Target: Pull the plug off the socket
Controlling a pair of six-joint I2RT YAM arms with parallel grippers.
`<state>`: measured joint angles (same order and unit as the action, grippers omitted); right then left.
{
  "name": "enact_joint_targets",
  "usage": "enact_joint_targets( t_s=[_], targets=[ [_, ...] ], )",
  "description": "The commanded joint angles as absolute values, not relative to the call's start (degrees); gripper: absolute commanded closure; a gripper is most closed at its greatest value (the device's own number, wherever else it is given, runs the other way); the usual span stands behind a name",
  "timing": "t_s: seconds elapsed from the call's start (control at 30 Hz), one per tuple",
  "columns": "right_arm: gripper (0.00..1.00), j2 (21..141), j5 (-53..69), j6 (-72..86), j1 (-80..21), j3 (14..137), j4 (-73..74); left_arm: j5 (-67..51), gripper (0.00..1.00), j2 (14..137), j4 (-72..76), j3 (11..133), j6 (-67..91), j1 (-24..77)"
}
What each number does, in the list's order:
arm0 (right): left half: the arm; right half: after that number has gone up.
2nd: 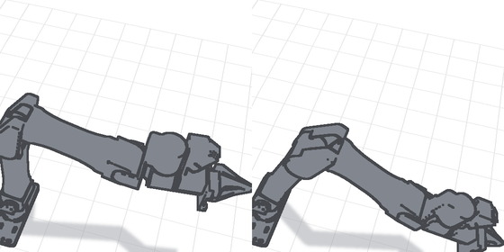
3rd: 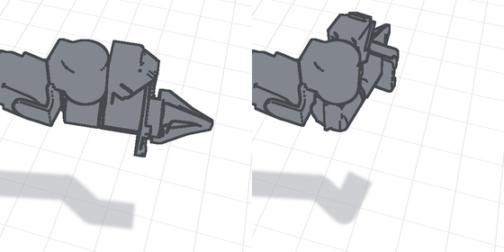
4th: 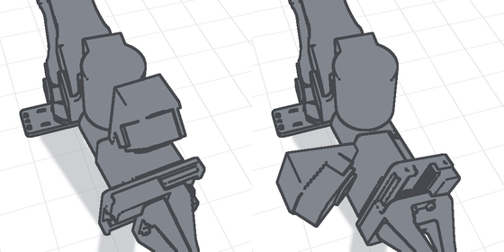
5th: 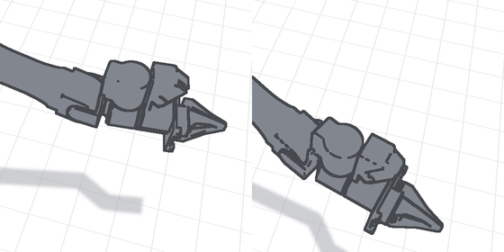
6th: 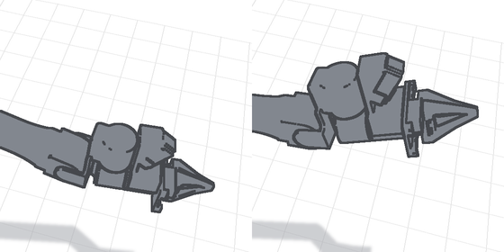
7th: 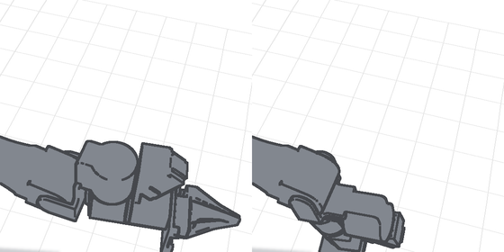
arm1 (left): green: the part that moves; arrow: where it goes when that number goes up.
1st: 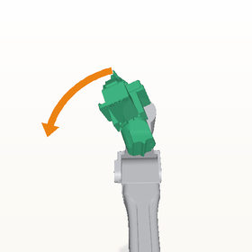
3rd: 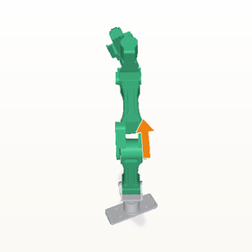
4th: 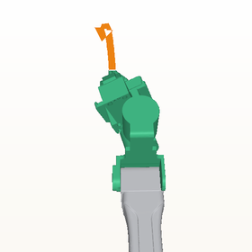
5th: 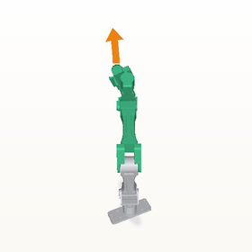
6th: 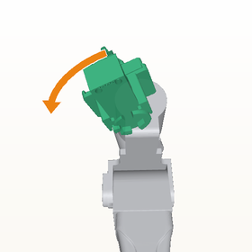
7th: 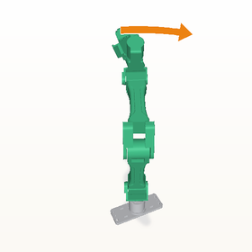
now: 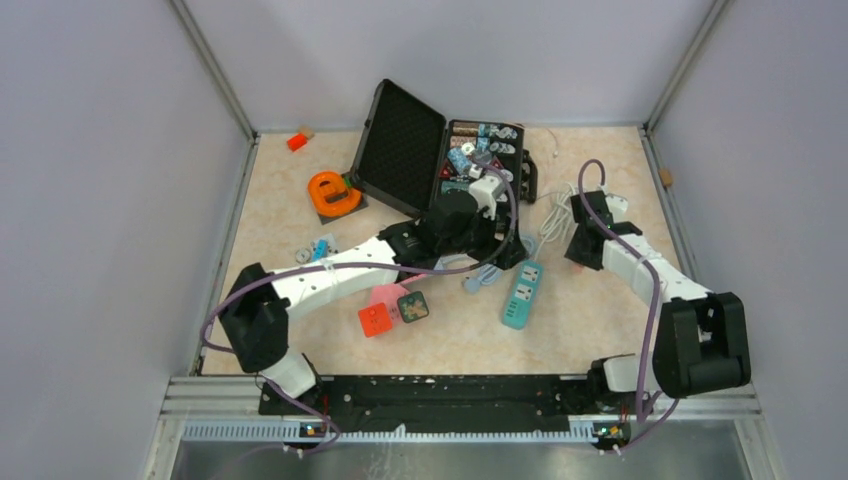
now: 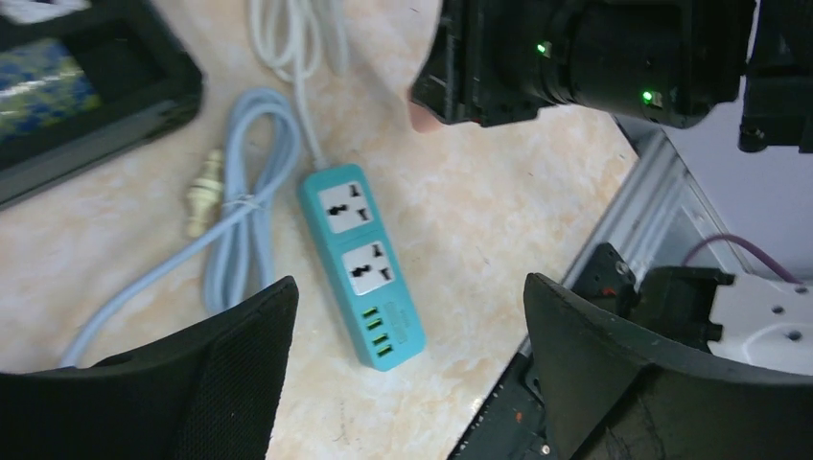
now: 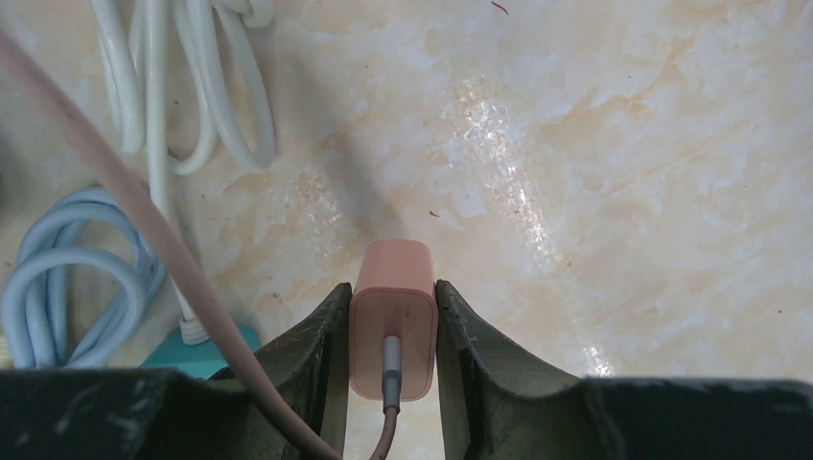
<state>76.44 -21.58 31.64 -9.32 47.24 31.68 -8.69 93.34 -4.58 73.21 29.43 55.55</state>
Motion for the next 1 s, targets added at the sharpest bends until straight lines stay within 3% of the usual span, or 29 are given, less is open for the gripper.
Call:
enact_joint_targets(
  t_s=[0.0,0.07,0.13,0.23,0.57,0.8,0.97],
  targets=[
    [0.75,78.5,-21.5,32.8,-8.8,47.9,28.3,4.3,0.11,87.4,-9.6,71.0,27.1,54.3],
    [0.6,79.1,-21.8,33.4,-8.8,48.1,28.4,9.8,0.07,85.5,-11.3,70.1,26.0,54.1],
    [0.38,79.2,-22.2,33.7,-8.8,48.4,28.9,14.2,0.02,83.7,-12.9,69.3,25.2,53.9],
    [0.25,78.7,-22.4,33.6,-8.8,49.2,29.7,18.1,0.01,81.1,-14.8,68.3,24.6,53.0],
    [0.21,71.0,-15.3,30.7,-8.8,54.0,33.5,22.6,0.01,73.6,-17.0,65.3,24.7,48.8],
    [0.21,61.8,10.8,25.7,-8.8,54.5,26.0,20.4,0.01,67.8,-17.4,63.2,25.6,45.0],
    [0.17,58.0,27.6,34.4,-10.5,48.5,10.8,20.8,0.01,63.8,-19.2,62.5,24.8,44.6]
  ],
)
